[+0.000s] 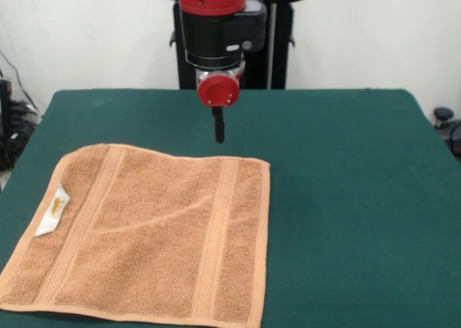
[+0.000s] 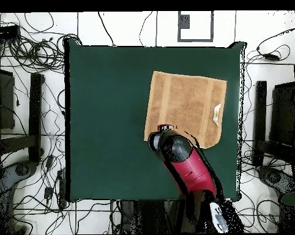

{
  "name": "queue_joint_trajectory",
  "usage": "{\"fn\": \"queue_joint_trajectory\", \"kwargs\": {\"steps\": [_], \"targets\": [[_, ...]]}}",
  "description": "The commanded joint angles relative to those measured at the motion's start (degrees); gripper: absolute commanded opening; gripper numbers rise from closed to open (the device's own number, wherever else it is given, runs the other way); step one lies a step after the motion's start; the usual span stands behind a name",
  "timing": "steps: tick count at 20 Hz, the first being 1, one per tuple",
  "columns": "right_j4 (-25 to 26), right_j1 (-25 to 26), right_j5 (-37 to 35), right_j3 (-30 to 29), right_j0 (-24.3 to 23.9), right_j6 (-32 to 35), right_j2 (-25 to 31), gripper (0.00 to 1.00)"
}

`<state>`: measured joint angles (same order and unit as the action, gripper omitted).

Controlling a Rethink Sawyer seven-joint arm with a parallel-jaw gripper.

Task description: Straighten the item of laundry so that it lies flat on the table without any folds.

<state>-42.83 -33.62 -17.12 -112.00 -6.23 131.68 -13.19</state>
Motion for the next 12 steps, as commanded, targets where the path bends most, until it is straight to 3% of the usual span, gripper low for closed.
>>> {"fn": "queue_joint_trajectory", "kwargs": {"steps": [1, 7, 12], "targets": [[0.43, 3.36, 3.91, 0.43, -0.02, 8.5, 7.42, 1.0], [0.92, 2.64, 1.89, 1.46, 0.68, 8.48, 5.92, 1.0], [5.27, 3.96, -9.94, 10.96, 3.86, 9.09, -2.56, 1.0]]}}
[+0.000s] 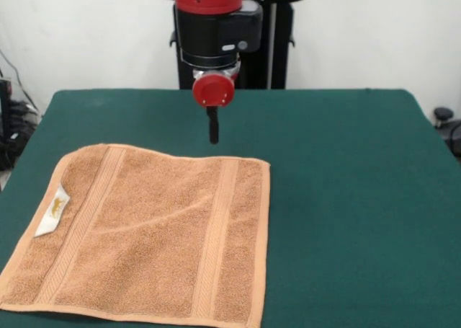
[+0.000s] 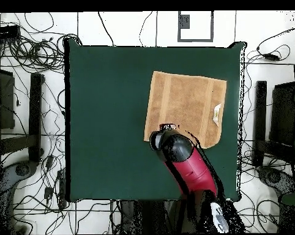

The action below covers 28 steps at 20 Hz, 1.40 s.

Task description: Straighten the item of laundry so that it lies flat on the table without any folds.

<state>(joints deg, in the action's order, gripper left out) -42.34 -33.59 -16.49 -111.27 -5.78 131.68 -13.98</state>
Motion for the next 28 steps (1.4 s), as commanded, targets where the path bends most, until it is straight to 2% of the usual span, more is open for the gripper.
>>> {"fn": "queue_joint_trajectory", "kwargs": {"steps": [1, 4, 7, 11, 16, 20, 22, 28], "targets": [[6.2, 4.48, -12.95, 13.05, 3.76, 8.81, -3.61, 1.0], [11.12, 7.56, -18.0, 22.29, 2.63, 5.07, -6.93, 1.0], [15.31, 9.69, -20.64, 29.82, -0.92, -0.15, -6.06, 1.0], [20.68, 12.71, -28.04, 40.98, -4.82, -2.92, -5.28, 1.0], [25.53, 18.45, -33.29, 54.18, -9.7, -6.04, -2.82, 1.0], [26.79, 20.09, -36.3, 58.72, -12.05, -5.92, -0.54, 1.0], [27.29, 19.79, -37.68, 59.1, -12.44, -5.95, -0.19, 1.0], [27.75, 17.35, -37.13, 55.37, -12.02, -3.56, -0.06, 1.0]]}}
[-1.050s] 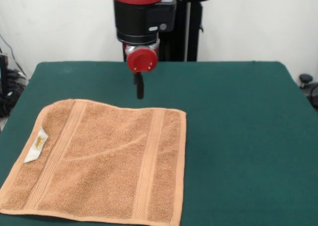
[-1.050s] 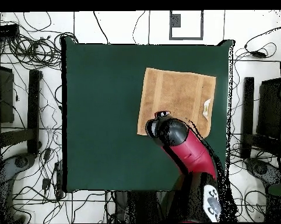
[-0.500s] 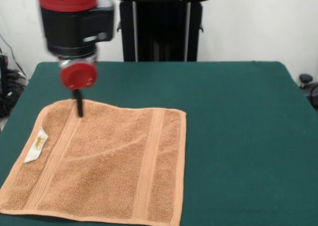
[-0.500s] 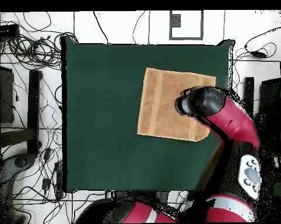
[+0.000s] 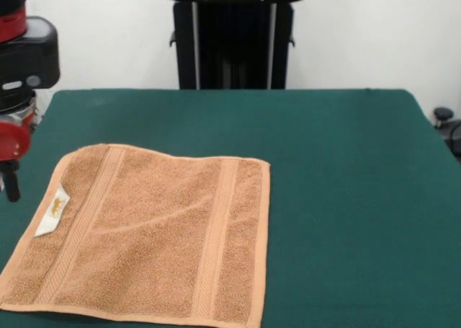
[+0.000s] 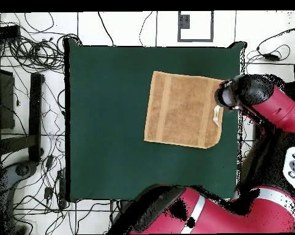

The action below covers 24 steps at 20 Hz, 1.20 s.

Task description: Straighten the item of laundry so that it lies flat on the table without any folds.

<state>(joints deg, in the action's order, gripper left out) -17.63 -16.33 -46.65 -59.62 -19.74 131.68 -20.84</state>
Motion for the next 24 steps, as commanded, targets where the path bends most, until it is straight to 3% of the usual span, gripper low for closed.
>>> {"fn": "queue_joint_trajectory", "kwargs": {"steps": [1, 14, 24], "targets": [[2.96, -0.45, -6.52, 2.67, 2.35, -2.7, 6.59, 1.0], [2.51, -1.82, -9.39, 1.42, 5.62, 4.32, 3.89, 1.0], [1.43, -5.97, -5.35, -7.32, 5.02, 2.85, 6.56, 1.0]]}}
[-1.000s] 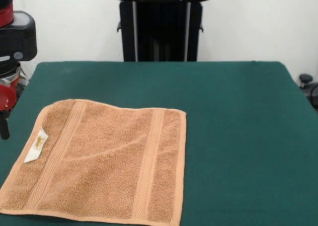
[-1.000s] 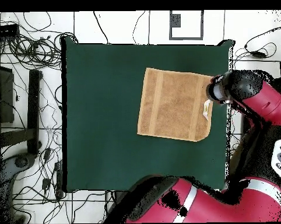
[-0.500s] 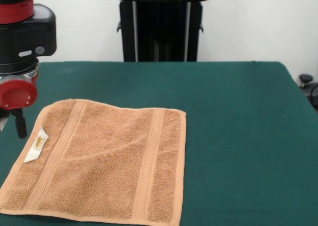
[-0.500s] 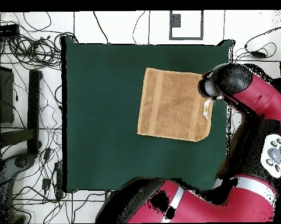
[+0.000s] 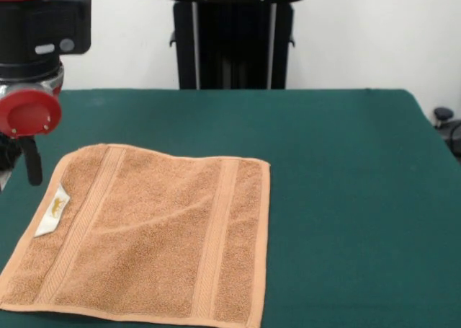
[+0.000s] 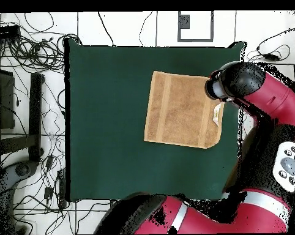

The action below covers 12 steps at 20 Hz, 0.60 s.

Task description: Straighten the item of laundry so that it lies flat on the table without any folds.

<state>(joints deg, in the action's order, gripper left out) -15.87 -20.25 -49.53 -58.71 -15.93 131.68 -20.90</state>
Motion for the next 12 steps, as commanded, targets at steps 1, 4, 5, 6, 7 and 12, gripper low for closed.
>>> {"fn": "queue_joint_trajectory", "kwargs": {"steps": [1, 4, 5, 6, 7, 12], "targets": [[-0.33, -2.35, -1.7, -9.24, 1.07, 2.61, 6.88, 1.0], [-0.51, -2.98, 0.83, -11.96, 0.42, 2.1, 7.79, 1.0], [-0.43, -3.13, 1.71, -12.66, 0.23, 1.83, 8.04, 1.0], [-0.31, -3.26, 2.84, -13.5, 0.15, 1.73, 8.25, 1.0], [-0.16, -3.4, 3.78, -14.19, 0.04, 1.6, 8.45, 1.0], [1.63, -3.87, 9.87, -16.97, -0.41, -0.38, 9.7, 1.0]]}}
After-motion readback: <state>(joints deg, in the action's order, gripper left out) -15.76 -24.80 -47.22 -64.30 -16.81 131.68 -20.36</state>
